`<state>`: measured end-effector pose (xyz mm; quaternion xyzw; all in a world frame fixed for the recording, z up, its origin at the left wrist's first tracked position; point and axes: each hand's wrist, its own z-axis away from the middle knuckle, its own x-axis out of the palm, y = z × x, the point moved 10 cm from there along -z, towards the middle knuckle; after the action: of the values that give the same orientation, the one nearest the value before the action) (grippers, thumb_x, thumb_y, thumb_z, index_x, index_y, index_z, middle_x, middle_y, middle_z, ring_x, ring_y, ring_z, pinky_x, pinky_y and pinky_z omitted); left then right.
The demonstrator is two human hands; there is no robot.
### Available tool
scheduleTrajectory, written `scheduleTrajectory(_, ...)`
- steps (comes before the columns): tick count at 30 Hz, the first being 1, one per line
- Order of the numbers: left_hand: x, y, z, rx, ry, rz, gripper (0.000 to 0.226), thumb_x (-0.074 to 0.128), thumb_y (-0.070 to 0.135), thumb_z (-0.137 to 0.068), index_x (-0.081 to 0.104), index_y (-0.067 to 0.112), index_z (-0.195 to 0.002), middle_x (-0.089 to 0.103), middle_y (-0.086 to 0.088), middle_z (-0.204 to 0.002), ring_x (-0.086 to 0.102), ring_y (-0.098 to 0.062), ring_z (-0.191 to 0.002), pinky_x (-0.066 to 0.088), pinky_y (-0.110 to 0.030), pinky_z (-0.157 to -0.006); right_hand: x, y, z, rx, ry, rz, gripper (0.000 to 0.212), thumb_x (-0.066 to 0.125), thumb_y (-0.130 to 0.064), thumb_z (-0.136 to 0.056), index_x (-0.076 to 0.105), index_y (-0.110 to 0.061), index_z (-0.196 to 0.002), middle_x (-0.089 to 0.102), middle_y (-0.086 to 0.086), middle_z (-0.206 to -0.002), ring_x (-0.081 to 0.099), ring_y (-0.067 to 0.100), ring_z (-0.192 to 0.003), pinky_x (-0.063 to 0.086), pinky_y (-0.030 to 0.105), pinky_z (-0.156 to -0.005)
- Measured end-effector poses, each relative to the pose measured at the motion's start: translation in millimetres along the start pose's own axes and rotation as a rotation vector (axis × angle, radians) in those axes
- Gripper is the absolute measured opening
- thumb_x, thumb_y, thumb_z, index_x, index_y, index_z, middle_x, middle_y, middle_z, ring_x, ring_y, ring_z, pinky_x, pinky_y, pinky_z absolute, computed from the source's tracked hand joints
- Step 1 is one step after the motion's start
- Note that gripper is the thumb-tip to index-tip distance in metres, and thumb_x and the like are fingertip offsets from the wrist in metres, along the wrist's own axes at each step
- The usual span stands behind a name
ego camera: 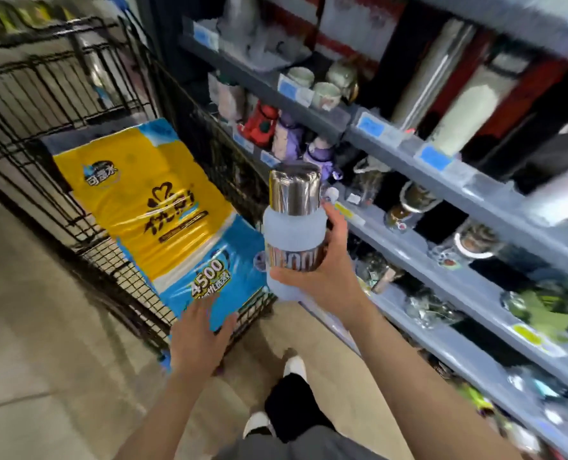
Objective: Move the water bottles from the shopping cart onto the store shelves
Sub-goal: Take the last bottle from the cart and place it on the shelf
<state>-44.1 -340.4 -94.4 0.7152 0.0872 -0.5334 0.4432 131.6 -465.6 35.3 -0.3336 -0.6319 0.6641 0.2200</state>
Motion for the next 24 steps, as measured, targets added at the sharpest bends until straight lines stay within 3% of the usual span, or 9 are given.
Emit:
scheduleTrajectory(2,-11.2,20.3,4.0,0.016,0.072,0.160,0.064,0.043,0.057,-0.081,0.064,0.007,-0.114,0.067,-0.013,-0.107,0.063,-0.034,-0.101,0.050,-0.044,-0.083,-30.7,-7.6,26.0,-0.005,0.049,0.083,0.109,0.091,-0.021,-0.060,0.018,-0.042,-0.139,0.051,-0.017,-0.131,0.058,0.002,-0.113,0.053,0.026,-0.086)
scheduleTrajectory(5,-11.0,91.3,12.7,0.170,0.048,0.423,0.062,0.046,0.055,-0.085,0.061,0.005,-0.118,0.061,-0.006,-0.112,0.053,-0.019,-0.108,0.040,-0.031,-0.092,-74.9,-14.1,64.6,-0.005,0.108,0.122,0.110,0.090,-0.006,-0.060,0.015,-0.044,-0.131,0.045,-0.044,-0.118,0.053,-0.017,-0.106,0.048,0.010,-0.081)
scheduleTrajectory(8,7.2,174.2,26.1,0.382,-0.064,0.532,0.057,0.041,0.060,-0.089,0.058,0.015,-0.120,0.056,0.015,-0.111,0.049,0.000,-0.102,0.035,-0.008,-0.090,-127.7,-9.1,107.3,0.045,0.230,0.085,0.101,0.088,0.002,-0.060,0.024,-0.041,-0.125,0.051,-0.023,-0.119,0.059,-0.014,-0.096,0.051,0.013,-0.075)
scheduleTrajectory(10,33.6,216.9,34.0,0.433,-0.188,0.596,0.045,0.042,0.059,-0.087,0.053,0.030,-0.121,0.052,0.027,-0.113,0.052,0.002,-0.103,0.041,-0.014,-0.089,-166.6,-4.6,135.0,0.072,0.325,0.052,0.101,0.090,0.002,-0.055,0.029,-0.040,-0.123,0.054,-0.014,-0.120,0.062,-0.009,-0.094,0.054,0.018,-0.076)
scheduleTrajectory(13,73.0,283.0,55.6,0.547,-0.259,0.594,0.018,0.055,0.042,-0.089,0.051,0.047,-0.106,0.058,0.024,-0.102,0.056,0.002,-0.094,0.044,-0.014,-0.081,-239.5,8.4,183.7,0.109,0.507,0.015,0.105,0.092,-0.001,-0.048,0.031,-0.040,-0.124,0.057,-0.007,-0.125,0.065,-0.006,-0.093,0.055,0.023,-0.076)
scheduleTrajectory(15,100.5,331.5,78.7,0.616,-0.322,0.578,0.019,0.062,0.029,-0.088,0.054,0.044,-0.098,0.059,0.022,-0.094,0.054,0.008,-0.090,0.039,-0.004,-0.079,-290.4,12.8,222.7,0.101,0.628,-0.014,0.102,0.090,0.005,-0.052,0.031,-0.033,-0.126,0.056,-0.007,-0.123,0.062,-0.012,-0.093,0.051,0.014,-0.074)
scheduleTrajectory(17,134.1,381.9,106.6,0.665,-0.414,0.571,0.015,0.056,0.046,-0.083,0.058,0.042,-0.097,0.060,0.023,-0.094,0.056,0.010,-0.089,0.044,-0.010,-0.080,-343.0,15.9,267.7,0.100,0.755,-0.011,0.101,0.092,-0.005,-0.053,0.031,-0.034,-0.128,0.056,-0.009,-0.121,0.061,-0.013,-0.094,0.049,0.011,-0.075)
scheduleTrajectory(20,179.3,464.8,155.8,0.773,-0.548,0.579,0.029,0.049,0.051,-0.081,0.066,0.034,-0.097,0.059,0.027,-0.095,0.059,0.010,-0.087,0.048,-0.015,-0.076,-424.2,24.6,338.9,0.104,0.950,-0.042,0.099,0.092,-0.021,-0.047,0.034,-0.039,-0.125,0.058,-0.009,-0.116,0.065,-0.002,-0.094,0.053,0.019,-0.076)
scheduleTrajectory(24,213.8,570.4,218.0,0.965,-0.546,0.548,0.032,0.050,0.042,-0.086,0.070,0.022,-0.099,0.059,0.022,-0.098,0.055,0.004,-0.091,0.042,-0.010,-0.080,-523.9,40.0,421.5,0.123,1.164,-0.075,0.111,0.087,-0.033,-0.042,0.031,-0.028,-0.137,0.059,0.004,-0.121,0.066,0.015,-0.099,0.056,0.031,-0.081)
